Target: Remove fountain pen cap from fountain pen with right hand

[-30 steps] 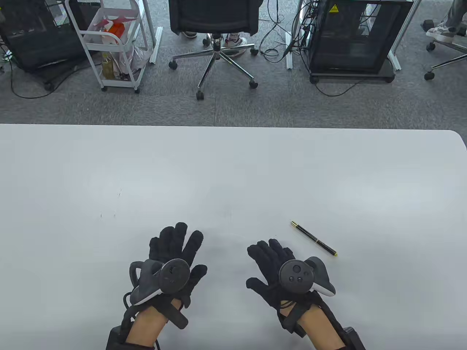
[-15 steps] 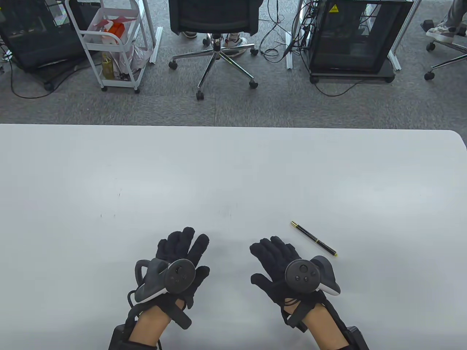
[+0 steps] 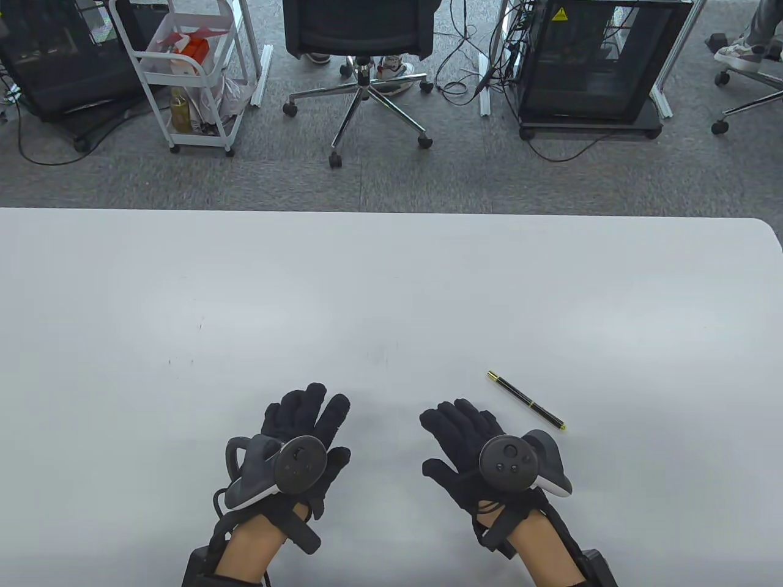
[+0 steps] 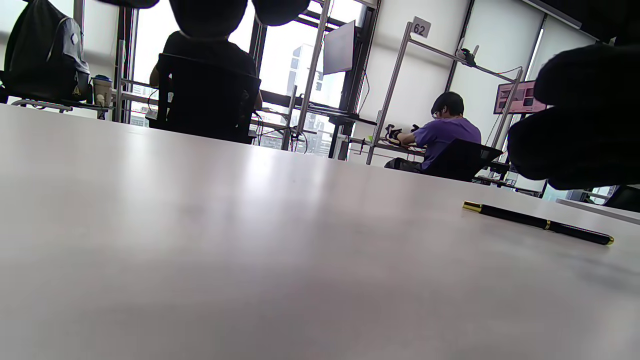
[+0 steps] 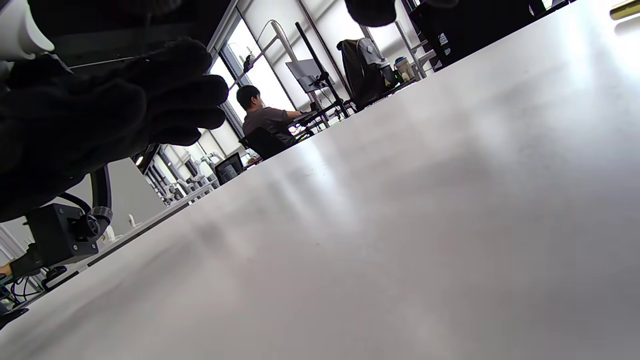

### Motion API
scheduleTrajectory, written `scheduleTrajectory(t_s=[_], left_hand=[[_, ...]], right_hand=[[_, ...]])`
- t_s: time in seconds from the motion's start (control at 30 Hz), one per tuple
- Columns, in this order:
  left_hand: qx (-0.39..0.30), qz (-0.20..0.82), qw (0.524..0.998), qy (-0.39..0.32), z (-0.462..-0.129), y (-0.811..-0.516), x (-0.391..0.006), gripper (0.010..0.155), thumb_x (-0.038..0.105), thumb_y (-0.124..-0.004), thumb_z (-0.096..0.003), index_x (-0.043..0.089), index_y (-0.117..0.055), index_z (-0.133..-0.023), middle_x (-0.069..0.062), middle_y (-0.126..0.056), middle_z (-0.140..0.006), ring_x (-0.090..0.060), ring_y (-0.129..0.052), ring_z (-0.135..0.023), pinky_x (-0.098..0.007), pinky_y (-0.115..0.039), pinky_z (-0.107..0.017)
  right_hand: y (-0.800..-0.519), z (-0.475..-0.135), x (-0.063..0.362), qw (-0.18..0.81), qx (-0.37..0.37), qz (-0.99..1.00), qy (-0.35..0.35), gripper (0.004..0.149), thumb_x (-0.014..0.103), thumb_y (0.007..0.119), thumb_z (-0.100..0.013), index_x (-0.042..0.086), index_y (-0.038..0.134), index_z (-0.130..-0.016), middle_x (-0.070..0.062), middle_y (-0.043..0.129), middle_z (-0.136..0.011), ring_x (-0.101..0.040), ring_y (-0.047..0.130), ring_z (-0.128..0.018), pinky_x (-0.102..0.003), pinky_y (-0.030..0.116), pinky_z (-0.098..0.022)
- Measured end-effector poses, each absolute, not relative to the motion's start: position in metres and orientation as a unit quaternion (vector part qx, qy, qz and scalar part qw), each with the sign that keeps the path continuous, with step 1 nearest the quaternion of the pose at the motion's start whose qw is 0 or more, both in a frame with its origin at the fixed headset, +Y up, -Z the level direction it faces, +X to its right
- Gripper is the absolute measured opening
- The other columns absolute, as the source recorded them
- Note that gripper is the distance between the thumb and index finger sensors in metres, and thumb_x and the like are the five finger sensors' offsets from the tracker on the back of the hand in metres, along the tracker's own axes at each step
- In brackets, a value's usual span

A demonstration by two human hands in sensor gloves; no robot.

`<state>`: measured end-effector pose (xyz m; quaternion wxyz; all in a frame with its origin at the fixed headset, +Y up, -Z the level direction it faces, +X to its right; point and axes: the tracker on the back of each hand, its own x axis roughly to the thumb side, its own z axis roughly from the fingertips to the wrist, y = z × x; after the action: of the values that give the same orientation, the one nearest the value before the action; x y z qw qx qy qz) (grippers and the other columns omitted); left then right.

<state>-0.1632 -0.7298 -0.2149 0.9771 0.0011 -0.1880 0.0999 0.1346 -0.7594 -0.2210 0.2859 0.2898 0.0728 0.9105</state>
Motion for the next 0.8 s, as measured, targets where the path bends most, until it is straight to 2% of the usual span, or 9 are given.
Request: scheduleTrajectory(t_s=[0.8], left_hand=[[-0.008,0.084,0.979,-0.188,-0.2123,-0.7338,-0.1586,0.072,0.06,-0.056,-0.0352,0.038,-0.031,-0.099,-0.016,-0.038,-0.114,-0.052,-0.057,-0.101,-0.071,-0.05,-0.065]], right_hand=[[-0.7562,-0.2225,0.1413,0.287,0.285,0.912,0.065,0.071,0.06,0.061,-0.053,0.03,0.032,-0.11,-0.023,0.044,-0.114,-0.054,0.041,-0.104,-0.073,0.033,-0.071]])
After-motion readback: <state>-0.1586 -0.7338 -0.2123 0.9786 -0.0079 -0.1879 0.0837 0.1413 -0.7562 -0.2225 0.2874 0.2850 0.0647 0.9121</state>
